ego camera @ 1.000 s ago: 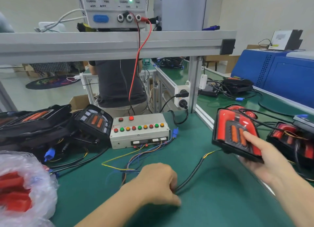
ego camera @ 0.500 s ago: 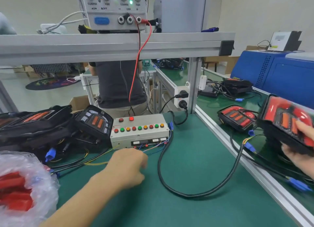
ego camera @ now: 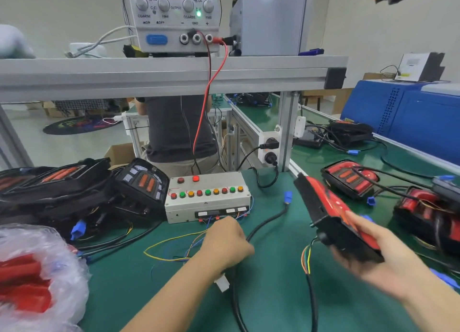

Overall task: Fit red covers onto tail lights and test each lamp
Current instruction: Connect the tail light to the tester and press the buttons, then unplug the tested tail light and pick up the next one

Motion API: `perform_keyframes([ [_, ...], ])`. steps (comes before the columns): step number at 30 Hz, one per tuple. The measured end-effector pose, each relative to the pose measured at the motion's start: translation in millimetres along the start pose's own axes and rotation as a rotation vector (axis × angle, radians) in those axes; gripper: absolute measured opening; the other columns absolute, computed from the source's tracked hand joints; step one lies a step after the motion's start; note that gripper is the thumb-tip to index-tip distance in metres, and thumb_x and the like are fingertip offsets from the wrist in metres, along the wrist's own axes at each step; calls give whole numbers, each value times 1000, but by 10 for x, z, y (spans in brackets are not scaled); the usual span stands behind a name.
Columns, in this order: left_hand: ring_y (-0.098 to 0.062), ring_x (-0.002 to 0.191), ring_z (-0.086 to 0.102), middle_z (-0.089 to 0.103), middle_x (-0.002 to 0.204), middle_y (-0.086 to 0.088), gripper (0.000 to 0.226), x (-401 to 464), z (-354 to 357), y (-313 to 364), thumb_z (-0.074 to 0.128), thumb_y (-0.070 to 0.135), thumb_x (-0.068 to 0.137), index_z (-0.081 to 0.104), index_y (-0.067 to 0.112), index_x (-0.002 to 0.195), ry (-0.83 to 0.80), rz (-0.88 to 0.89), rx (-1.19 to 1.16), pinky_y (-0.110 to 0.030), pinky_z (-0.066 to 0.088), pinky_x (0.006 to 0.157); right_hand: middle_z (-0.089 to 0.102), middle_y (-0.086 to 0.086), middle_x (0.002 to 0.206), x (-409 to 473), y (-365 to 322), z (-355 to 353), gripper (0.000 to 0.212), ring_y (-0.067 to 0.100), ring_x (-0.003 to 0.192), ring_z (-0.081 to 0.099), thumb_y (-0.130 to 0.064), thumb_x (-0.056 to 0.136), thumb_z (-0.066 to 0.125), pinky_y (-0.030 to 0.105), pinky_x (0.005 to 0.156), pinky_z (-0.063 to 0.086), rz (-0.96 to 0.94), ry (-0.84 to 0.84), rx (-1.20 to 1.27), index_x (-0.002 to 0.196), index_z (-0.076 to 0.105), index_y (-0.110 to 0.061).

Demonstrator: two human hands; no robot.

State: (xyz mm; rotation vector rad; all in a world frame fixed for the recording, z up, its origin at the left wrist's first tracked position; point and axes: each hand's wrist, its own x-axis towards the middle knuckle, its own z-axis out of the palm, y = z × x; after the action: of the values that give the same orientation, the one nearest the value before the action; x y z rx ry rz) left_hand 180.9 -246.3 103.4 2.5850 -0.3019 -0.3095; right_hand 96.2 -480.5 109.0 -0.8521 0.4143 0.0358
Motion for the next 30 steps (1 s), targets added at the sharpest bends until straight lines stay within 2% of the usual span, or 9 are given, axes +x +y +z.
perform_keyframes([
  [1,-20,57,33,43,60,-10,10,-13,4,32,59,11,75,59,6,66,38,34,-124,-27,38,54,72,22,83,-8,70,25,45,35,66,71,-23,47,90,47,63,60,44,-48,3,84,76,-2],
  [4,-27,66,51,60,70,-9,11,-45,33,254,62,12,79,72,8,82,139,202,-259,-29,47,66,68,28,102,-15,232,108,85,45,95,68,-24,21,99,66,91,46,117,-137,-9,100,75,-2],
  [6,-29,85,59,67,87,-11,12,-73,100,436,61,11,81,71,9,87,183,295,-243,-30,44,72,68,24,113,-20,256,206,78,44,103,66,-27,39,96,70,91,43,81,-202,14,110,72,-5],
  [8,-33,82,59,66,84,-16,15,-97,188,586,53,4,82,68,3,84,150,332,-330,-34,45,68,70,19,112,-25,190,288,54,36,96,70,-28,55,80,68,81,50,-31,-216,51,105,76,-8],
  [10,-23,63,56,63,71,-9,26,-137,248,679,44,-5,82,67,6,83,-26,345,-557,-28,45,62,74,17,104,-39,54,295,41,30,82,73,-27,58,73,56,67,58,-145,-195,74,93,79,-7],
  [13,-17,83,59,66,91,1,48,-170,278,716,43,-11,83,67,23,105,-216,383,-767,-26,48,82,75,15,100,-104,-196,191,37,24,77,74,-22,71,64,45,67,61,-244,-94,76,101,73,-3],
  [18,-8,124,43,50,132,12,48,-20,288,304,50,9,90,50,31,133,2,311,-213,-20,34,103,76,8,95,-344,-662,-92,29,19,75,74,-21,72,66,39,61,61,-400,118,52,99,69,-10],
  [21,-11,135,30,35,146,12,49,13,335,58,49,16,92,44,30,138,-63,322,120,-28,27,111,77,3,87,-515,-976,-220,13,16,73,74,-19,89,57,37,58,61,-529,197,50,98,65,-13],
  [30,-10,143,13,18,154,15,56,19,406,-69,50,32,92,31,36,145,-143,308,291,-32,25,113,75,0,77,-698,-1782,-584,9,14,62,72,-24,95,56,28,48,57,-656,398,-54,99,60,-17],
])
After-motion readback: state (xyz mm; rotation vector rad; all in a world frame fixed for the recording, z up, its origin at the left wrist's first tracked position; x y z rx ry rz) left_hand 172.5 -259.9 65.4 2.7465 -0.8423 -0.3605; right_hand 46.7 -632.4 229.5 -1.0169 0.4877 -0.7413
